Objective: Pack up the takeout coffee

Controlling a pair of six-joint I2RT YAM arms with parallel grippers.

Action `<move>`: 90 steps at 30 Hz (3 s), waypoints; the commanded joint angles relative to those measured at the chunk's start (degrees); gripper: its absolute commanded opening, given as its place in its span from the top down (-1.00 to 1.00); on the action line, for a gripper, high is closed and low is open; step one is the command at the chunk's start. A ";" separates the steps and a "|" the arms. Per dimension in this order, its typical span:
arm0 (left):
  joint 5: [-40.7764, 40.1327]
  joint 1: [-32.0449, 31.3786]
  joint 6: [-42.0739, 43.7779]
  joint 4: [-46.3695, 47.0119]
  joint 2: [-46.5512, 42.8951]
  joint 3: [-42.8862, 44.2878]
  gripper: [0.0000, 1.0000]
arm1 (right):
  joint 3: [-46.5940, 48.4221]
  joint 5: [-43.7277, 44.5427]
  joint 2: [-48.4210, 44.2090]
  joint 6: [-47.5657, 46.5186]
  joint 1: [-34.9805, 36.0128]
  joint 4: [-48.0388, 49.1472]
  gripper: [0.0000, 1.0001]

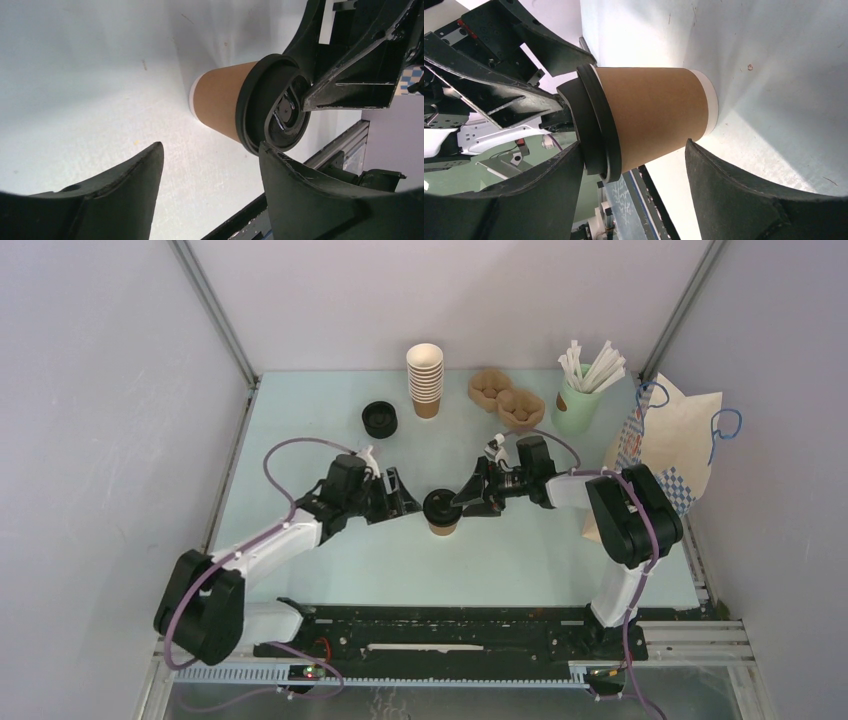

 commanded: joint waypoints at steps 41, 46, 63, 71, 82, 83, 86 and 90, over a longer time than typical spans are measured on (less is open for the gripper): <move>3.48 0.17 -3.47 13.72 13.90 -5.75 -0.45 | -2.44 1.93 13.66 -5.64 0.64 -0.58 -0.49; 3.88 2.22 -4.50 17.28 16.70 -9.01 -0.38 | -1.99 5.47 14.67 -3.41 0.43 0.25 -0.46; 4.07 2.29 -2.26 12.77 15.63 -4.50 -0.38 | 12.81 -1.55 8.87 0.46 0.59 -3.09 -0.99; 3.86 2.28 -1.87 11.58 16.62 -3.16 -0.37 | 17.24 0.68 12.67 -1.61 0.60 -7.87 -0.93; 1.41 2.37 -1.94 12.57 18.69 -5.98 -0.35 | 15.02 13.97 15.48 -5.09 0.49 -18.77 -0.64; 1.53 2.37 -1.96 12.81 19.08 -6.20 -0.35 | 14.99 16.40 14.35 -5.36 0.58 -20.60 -0.63; 3.46 2.33 -2.15 14.05 18.15 -6.07 -0.41 | 15.65 18.00 13.34 -5.37 1.05 -22.80 -0.63; 8.55 2.39 -2.63 14.19 12.34 -2.22 -0.64 | 16.46 16.11 13.56 -5.60 1.23 -22.10 -0.63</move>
